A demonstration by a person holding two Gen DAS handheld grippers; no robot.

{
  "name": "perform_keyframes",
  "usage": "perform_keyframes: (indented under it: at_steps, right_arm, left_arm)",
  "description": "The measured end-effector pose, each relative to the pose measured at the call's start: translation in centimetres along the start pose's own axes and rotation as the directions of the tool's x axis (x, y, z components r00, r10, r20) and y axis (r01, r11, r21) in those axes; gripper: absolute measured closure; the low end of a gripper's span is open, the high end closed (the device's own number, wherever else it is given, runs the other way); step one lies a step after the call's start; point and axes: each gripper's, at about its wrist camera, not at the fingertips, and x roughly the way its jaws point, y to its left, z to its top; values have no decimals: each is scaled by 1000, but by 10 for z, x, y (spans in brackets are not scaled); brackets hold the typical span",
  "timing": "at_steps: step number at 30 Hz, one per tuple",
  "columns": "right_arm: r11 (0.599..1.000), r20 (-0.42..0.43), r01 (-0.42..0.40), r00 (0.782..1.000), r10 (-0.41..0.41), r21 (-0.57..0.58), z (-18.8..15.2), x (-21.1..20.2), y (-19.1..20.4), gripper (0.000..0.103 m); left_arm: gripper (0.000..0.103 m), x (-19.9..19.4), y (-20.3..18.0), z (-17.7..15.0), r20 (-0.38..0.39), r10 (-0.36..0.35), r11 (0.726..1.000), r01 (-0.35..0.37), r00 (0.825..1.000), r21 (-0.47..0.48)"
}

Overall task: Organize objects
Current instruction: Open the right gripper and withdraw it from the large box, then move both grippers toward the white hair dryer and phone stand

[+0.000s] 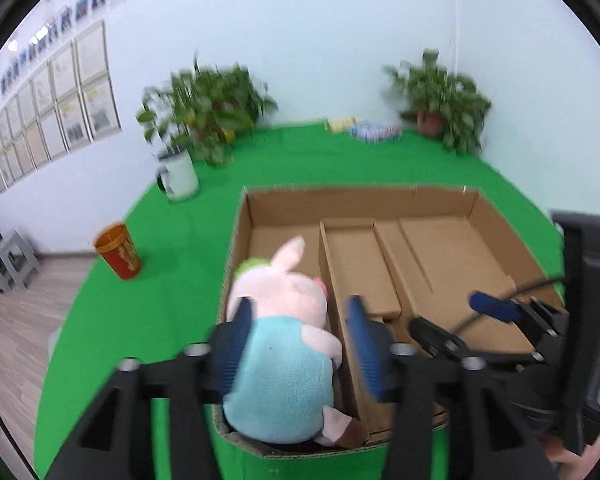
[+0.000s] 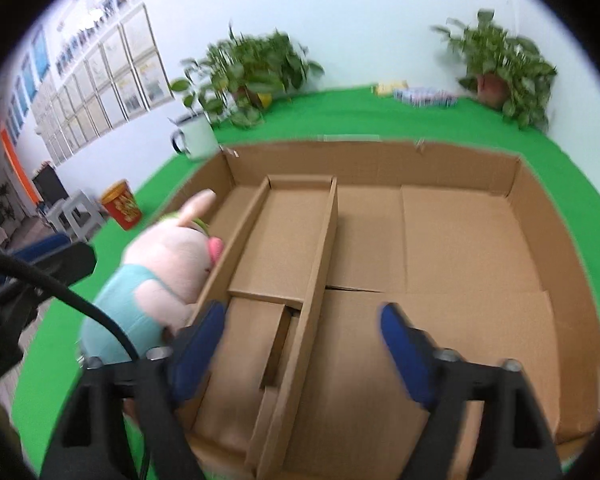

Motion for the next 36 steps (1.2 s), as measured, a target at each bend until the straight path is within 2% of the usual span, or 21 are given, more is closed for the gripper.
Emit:
perform_keyframes:
  at_steps: [1,3,5,8,10,13,17,19,27,32,36]
  right_arm:
    - [1000,17,2,1000,-2,-8,-5,-11,0,22]
    - [1000,33,0,999,1,-22,-19,-30,0,22]
    - [999,74,21,997,-18,-39,-36,-54,-1,22]
    - [996,121,62,991,-54,-65,-61,-82,-1,22]
    - [997,131,63,990,-57,-38,-74,-96,-5,22]
    - [998,138,61,989,-60,-6,-85,-106,-7,22]
    - [997,139,71,988,-65,-36,-99,-112,-3,22]
    - [998,137,68,988,-65,-16,-106,-115,-7,22]
    - [998,146,63,987,-62,-3,-126,-135,-12,22]
    - [999,142,35,989,-37,13,-137,-142,-12,22]
    - [1000,138,3,990,-5,9,-146,-146,-7,22]
  left_arm:
    - [18,-13,-1,-3,50,11,1000,-11,999,-1]
    - [0,-32,-6,-8,128,19,1000,-19,992,-1]
    - [1,-51,-11,-13,175,20,1000,-22,984,10]
    - [1,-70,-22,-22,183,7,1000,-11,983,21]
    - [1,-79,-29,-27,188,-7,1000,4,982,15]
    - [1,-89,-40,-36,195,-21,1000,17,981,22]
    - [1,-102,-57,-49,195,-19,999,10,981,47]
    - [1,-108,-64,-56,195,-25,999,15,981,52]
    - [1,-117,-73,-76,153,-44,999,43,987,7]
    - [1,-120,-78,-87,129,-56,998,55,990,12]
    - [1,-113,-80,-89,93,-91,996,91,992,4]
